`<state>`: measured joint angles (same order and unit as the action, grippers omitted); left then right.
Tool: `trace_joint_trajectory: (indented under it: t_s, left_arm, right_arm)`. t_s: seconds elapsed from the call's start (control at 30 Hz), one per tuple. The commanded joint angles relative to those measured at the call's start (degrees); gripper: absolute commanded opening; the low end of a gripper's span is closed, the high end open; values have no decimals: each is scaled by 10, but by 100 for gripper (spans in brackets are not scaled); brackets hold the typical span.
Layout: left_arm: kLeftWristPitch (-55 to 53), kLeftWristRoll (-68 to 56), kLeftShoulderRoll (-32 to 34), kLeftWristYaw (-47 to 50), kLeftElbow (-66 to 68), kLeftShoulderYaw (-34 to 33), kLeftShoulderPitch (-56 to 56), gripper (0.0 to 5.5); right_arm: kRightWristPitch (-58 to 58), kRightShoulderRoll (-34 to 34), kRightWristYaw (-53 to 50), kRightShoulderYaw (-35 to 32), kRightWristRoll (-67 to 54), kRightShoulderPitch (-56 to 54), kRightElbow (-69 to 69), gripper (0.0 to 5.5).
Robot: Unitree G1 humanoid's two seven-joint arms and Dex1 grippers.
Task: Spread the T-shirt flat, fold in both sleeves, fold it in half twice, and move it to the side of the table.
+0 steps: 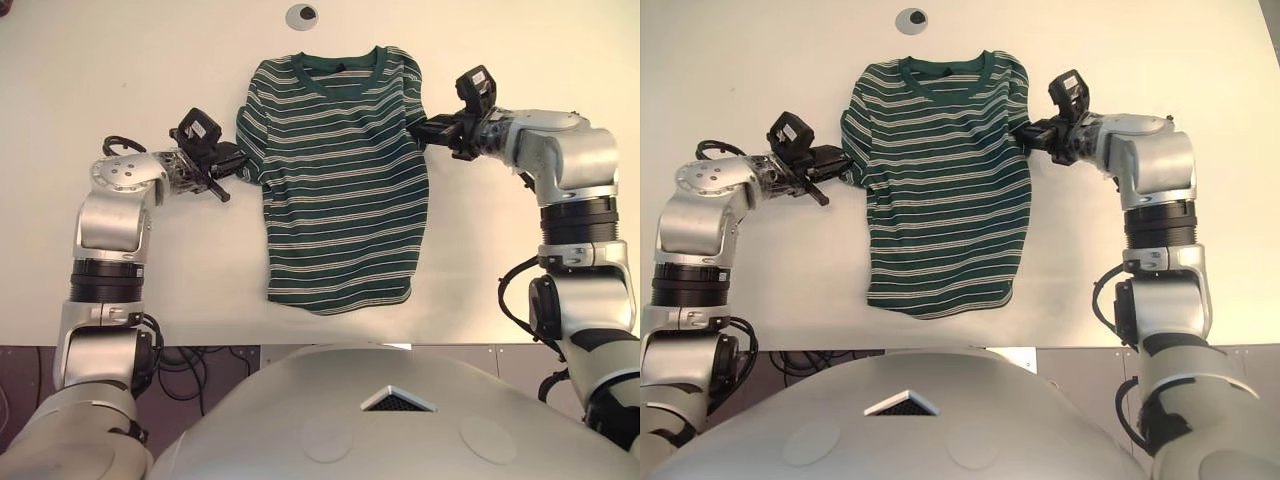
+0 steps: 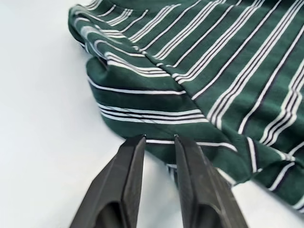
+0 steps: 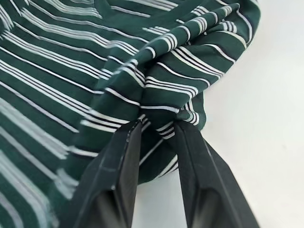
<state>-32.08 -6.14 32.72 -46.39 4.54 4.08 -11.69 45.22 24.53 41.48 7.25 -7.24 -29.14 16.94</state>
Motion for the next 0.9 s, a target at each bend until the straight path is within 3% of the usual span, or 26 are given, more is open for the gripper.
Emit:
trace_joint_trajectory:
  t_s: [0.03, 0.2, 0.37, 0.5, 0.67, 0.8, 0.9]
  left_arm:
    - [11, 12, -11, 9, 35, 23, -7, 106]
    - [49, 50, -9, 33, 87, 53, -7, 106]
    - [85, 90, 18, 71, 150, 59, -18, 106]
    - [154, 120, 43, 142, 300, 35, -112, 106]
    - [188, 87, 3, 175, 336, -8, -183, 106]
    - [167, 58, 9, 169, 287, -42, -192, 106]
    - [139, 47, 26, 166, 223, -62, -186, 106]
  right_arm:
    - [-78, -36, -66, 46, 61, -14, 54, 121]
    - [-162, -27, -116, 72, 122, -32, 127, 121]
    - [-278, -19, -218, 55, 169, -94, 303, 121]
    - [-336, 0, -233, 46, 183, -128, 367, 121]
    - [-405, -12, -232, -8, 138, -127, 237, 121]
    - [-297, -19, -91, -28, 21, -47, 57, 121]
    - [-218, -12, -43, -27, -28, 9, -41, 121]
